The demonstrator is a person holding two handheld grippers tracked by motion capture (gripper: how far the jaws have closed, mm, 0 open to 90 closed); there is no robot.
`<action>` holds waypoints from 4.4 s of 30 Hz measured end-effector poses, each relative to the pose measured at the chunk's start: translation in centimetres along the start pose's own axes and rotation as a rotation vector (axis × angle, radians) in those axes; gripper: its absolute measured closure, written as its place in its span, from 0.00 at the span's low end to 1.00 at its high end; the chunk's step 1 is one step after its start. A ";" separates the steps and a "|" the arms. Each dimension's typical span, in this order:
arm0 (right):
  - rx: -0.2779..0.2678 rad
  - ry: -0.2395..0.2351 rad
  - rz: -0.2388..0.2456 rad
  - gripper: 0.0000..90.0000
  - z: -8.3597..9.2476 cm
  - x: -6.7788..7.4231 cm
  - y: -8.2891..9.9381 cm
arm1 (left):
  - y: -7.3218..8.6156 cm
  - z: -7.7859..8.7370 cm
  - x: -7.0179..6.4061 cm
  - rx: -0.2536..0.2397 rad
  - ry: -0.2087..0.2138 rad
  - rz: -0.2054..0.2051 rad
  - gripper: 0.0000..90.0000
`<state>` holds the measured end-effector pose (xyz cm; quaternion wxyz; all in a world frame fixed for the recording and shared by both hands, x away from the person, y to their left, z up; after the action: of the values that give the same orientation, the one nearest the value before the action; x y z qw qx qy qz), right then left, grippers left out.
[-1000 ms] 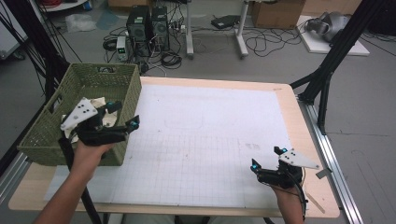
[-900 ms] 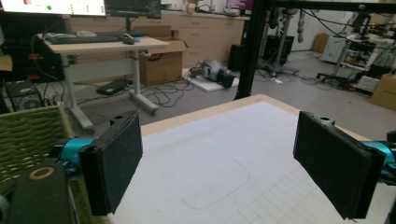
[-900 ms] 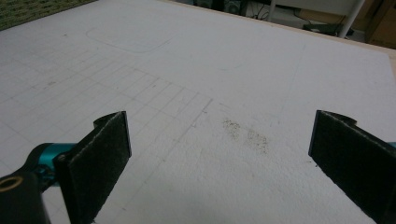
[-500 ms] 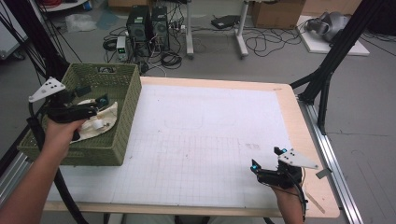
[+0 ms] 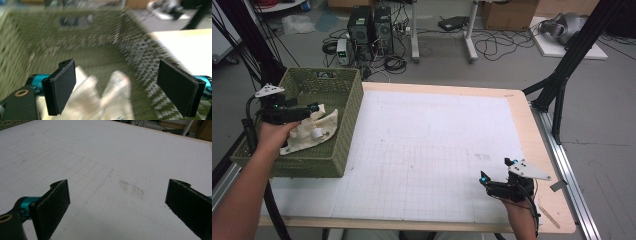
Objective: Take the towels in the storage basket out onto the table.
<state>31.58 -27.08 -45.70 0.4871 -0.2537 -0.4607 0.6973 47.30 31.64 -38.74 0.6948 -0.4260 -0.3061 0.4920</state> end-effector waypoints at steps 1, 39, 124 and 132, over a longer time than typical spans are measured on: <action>0.003 0.002 -0.004 0.05 0.0 0.0 0.0 | 0.5 -0.4 0.3 0.023 -0.007 0.011 0.18; 0.018 0.024 -0.028 0.05 0.6 -0.9 0.5 | 7.6 -3.3 2.6 0.517 -0.143 -0.108 0.80; 0.006 0.006 -0.022 0.05 0.6 0.0 0.1 | -8.9 7.5 -18.8 -0.539 0.394 -0.186 0.82; 0.007 0.006 -0.018 0.05 0.7 -0.1 0.1 | -7.4 5.1 -23.4 -0.495 0.483 -0.236 0.82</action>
<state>31.03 -27.42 -45.47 0.4955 -0.2498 -0.4591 0.6938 38.38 9.88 -30.00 0.6751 -0.6469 -0.2899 0.2045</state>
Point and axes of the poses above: each handheld gripper's, and its own axes: z roughly backward along the jaws, y roughly out of its underside, x roughly to its left, the point moved 9 cm from there along -z, roughly forward along the jaws, and after that the axes turned 8 degrees about -z, right-handed, at the moved point
